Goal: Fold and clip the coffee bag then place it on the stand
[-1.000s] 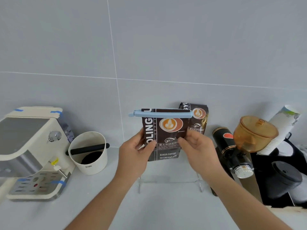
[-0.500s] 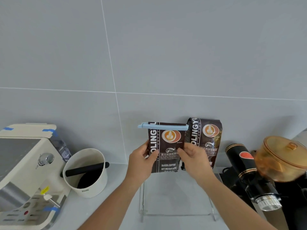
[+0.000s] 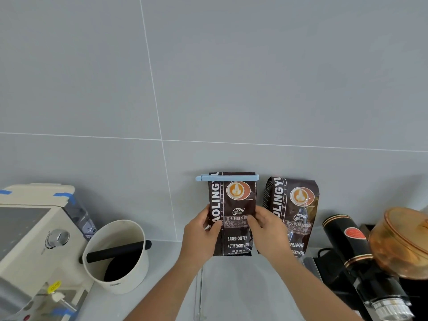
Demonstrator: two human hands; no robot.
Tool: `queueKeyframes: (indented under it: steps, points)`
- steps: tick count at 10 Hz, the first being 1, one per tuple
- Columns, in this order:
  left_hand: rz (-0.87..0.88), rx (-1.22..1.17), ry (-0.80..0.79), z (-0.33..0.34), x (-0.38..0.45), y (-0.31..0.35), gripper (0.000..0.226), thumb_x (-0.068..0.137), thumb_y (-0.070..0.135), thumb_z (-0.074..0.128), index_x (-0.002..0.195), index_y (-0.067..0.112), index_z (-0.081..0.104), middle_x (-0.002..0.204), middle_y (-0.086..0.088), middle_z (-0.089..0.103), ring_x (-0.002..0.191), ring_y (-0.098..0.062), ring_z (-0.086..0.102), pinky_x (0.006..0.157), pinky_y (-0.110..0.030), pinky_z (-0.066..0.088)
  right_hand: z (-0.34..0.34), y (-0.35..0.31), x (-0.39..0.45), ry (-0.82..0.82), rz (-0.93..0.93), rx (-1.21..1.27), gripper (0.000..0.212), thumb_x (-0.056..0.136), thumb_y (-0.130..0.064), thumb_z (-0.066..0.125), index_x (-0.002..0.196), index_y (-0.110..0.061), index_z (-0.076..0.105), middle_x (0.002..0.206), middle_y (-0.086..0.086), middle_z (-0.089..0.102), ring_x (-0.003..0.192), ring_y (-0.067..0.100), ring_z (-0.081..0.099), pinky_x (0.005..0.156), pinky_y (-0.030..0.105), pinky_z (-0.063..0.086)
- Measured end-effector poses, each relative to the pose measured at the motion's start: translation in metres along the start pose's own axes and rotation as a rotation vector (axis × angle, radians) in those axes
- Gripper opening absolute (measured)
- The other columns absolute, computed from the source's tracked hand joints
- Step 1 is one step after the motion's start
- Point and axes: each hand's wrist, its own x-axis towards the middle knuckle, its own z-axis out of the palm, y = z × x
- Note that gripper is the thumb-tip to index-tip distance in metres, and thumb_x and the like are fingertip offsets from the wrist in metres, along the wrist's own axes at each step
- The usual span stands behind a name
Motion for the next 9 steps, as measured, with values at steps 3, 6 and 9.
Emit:
queueKeyframes:
  steps: [3, 6, 9]
  points:
    - [-0.011, 0.044, -0.009, 0.002, 0.008, -0.004, 0.034, 0.09, 0.01, 0.063, 0.121, 0.022, 0.063, 0.098, 0.021, 0.067, 0.087, 0.012, 0.064, 0.065, 0.001, 0.045, -0.001, 0.0, 0.013, 0.002, -0.008, -0.128, 0.018, 0.093, -0.018, 0.058, 0.106, -0.027, 0.067, 0.085, -0.017, 0.07, 0.083, -0.002, 0.064, 0.072, 0.02, 0.052]
    - [-0.087, 0.144, 0.018, -0.003, 0.012, 0.006, 0.026, 0.086, 0.018, 0.069, 0.112, 0.023, 0.068, 0.101, 0.007, 0.073, 0.082, -0.004, 0.065, 0.063, -0.01, 0.046, -0.005, -0.008, 0.014, -0.037, 0.026, -0.15, 0.017, 0.093, -0.021, 0.057, 0.101, -0.028, 0.07, 0.084, -0.017, 0.069, 0.082, 0.005, 0.065, 0.061, 0.014, 0.046]
    - [-0.279, -0.147, -0.133, -0.039, 0.022, 0.03, 0.033, 0.085, 0.018, 0.071, 0.118, 0.015, 0.064, 0.097, 0.0, 0.073, 0.085, -0.011, 0.069, 0.081, -0.029, 0.056, -0.036, -0.038, -0.002, -0.088, 0.108, 0.191, 0.044, 0.094, -0.022, 0.056, 0.073, -0.058, 0.07, 0.081, -0.029, 0.075, 0.082, -0.003, 0.071, 0.078, 0.022, 0.055]
